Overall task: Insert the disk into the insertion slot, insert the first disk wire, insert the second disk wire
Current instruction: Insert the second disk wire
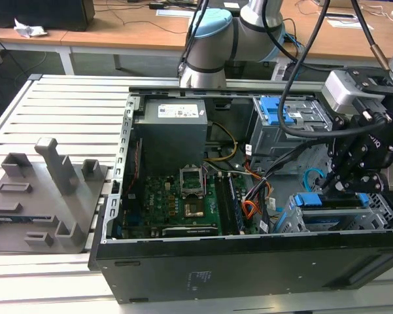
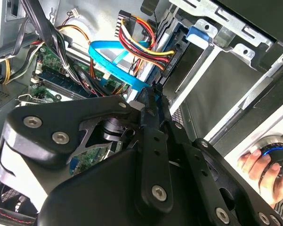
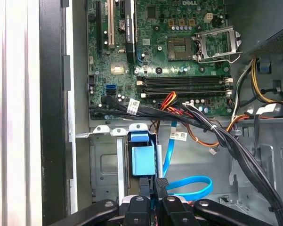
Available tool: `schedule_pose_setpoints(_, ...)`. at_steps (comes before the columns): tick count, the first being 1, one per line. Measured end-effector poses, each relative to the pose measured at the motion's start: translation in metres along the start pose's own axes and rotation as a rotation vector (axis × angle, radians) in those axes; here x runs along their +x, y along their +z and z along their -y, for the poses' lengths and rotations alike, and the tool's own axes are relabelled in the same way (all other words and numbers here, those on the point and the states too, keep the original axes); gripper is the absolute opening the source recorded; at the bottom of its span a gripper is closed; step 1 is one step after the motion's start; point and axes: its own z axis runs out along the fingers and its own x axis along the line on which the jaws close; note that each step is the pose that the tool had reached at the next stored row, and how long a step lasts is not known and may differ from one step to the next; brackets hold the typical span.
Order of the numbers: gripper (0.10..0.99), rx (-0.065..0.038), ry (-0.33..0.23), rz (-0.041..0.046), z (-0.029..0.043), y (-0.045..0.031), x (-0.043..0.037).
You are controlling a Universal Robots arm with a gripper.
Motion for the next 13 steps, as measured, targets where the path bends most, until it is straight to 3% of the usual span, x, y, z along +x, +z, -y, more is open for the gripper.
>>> schedule_pose_setpoints(13,0.161,0.0,-0.009,-0.0008,0.0075,0.0046,-0.0027)
